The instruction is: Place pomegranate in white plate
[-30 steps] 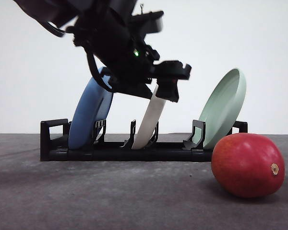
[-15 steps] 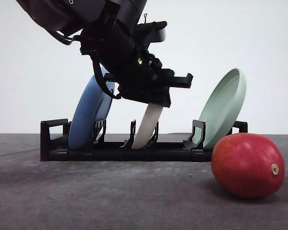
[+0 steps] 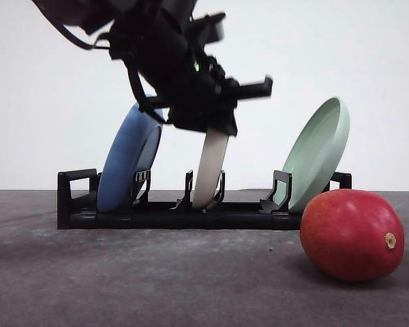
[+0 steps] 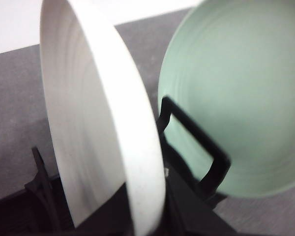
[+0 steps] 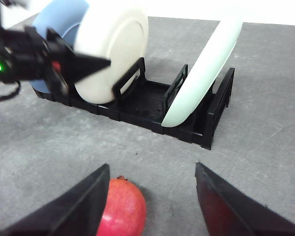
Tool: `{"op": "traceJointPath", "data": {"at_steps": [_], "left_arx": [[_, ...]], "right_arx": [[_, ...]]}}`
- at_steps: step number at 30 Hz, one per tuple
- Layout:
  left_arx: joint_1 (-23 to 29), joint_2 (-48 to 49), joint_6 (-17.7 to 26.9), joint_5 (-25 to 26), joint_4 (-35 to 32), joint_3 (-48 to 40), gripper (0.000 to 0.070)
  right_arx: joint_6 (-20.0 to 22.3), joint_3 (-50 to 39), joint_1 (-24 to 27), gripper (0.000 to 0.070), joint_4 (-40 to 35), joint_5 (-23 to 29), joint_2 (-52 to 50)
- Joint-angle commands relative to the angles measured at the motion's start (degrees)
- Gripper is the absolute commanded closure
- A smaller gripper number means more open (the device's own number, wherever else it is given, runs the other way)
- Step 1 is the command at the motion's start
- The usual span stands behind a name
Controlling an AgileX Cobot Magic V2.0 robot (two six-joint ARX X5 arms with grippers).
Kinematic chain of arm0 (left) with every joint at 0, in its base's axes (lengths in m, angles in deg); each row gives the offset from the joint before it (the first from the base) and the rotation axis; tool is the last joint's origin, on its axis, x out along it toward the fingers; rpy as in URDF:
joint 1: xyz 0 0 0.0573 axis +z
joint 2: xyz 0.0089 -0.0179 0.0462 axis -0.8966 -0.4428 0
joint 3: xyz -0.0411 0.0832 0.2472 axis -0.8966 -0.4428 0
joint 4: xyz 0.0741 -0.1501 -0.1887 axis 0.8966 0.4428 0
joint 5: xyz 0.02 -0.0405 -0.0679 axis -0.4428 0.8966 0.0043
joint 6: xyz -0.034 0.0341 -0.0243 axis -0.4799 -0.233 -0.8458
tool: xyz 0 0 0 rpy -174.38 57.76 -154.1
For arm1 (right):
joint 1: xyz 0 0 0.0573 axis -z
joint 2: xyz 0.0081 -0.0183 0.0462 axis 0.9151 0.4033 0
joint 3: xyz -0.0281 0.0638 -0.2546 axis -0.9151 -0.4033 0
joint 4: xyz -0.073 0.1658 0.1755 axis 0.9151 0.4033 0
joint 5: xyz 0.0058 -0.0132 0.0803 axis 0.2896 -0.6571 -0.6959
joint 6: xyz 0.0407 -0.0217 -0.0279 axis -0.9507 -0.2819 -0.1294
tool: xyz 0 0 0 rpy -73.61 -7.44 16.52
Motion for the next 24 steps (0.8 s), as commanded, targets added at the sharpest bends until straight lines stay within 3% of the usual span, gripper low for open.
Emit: {"op": "traceJointPath", "data": {"at_steps": [1, 10, 24], "left_arx": [[-0.6, 1.0, -3.1, 0.3, -0.9, 1.4, 0.0687], [-0.9, 7.8, -5.4, 0.3, 2.7, 1.4, 0.0686], [-3.1, 26.7, -5.4, 0.9, 23.4, 1.4, 0.0687]], "right_arx": [[0.5, 0.9, -0.3, 0.0351, -0.6, 0.2, 0.0], [0.5, 0.9, -0.3, 0.0350, -0.6, 0.2, 0.0], [0.5, 0.9, -0.3, 0.0350, -0.6, 0.2, 0.0]]}}
